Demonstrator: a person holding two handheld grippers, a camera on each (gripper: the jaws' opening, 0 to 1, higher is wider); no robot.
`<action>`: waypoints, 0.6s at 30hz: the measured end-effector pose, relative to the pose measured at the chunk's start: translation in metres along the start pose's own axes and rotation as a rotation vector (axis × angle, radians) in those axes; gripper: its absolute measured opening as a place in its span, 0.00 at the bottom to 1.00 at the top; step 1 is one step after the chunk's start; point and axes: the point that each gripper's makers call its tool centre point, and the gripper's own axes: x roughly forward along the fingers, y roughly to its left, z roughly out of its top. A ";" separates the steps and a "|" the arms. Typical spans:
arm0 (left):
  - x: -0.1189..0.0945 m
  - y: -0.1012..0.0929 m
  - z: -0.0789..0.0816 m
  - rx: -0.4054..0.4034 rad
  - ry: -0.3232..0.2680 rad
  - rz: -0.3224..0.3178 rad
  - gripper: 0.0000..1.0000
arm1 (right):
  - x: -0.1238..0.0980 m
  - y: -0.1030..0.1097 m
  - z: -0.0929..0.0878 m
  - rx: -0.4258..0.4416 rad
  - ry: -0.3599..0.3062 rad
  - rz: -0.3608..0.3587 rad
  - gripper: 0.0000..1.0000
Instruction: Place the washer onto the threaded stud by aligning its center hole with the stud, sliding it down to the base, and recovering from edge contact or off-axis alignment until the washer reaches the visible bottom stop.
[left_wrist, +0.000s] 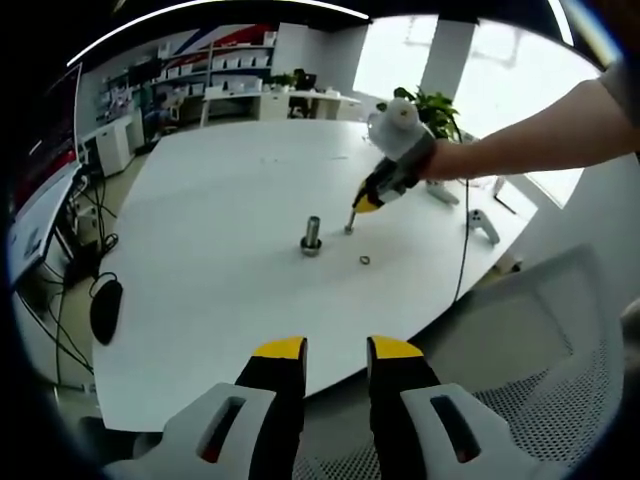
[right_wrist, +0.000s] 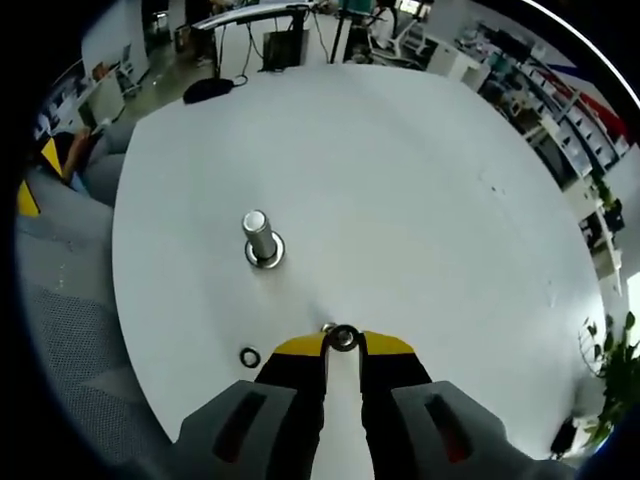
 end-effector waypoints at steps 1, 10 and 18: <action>0.000 0.000 0.000 -0.001 0.000 0.000 0.22 | 0.001 0.000 0.000 -0.002 0.003 0.003 0.13; 0.000 0.000 0.000 -0.003 -0.001 0.001 0.22 | 0.020 0.005 -0.013 0.000 0.072 0.030 0.14; 0.001 0.000 -0.002 -0.001 0.010 -0.001 0.22 | 0.035 0.016 -0.026 0.015 0.117 0.060 0.14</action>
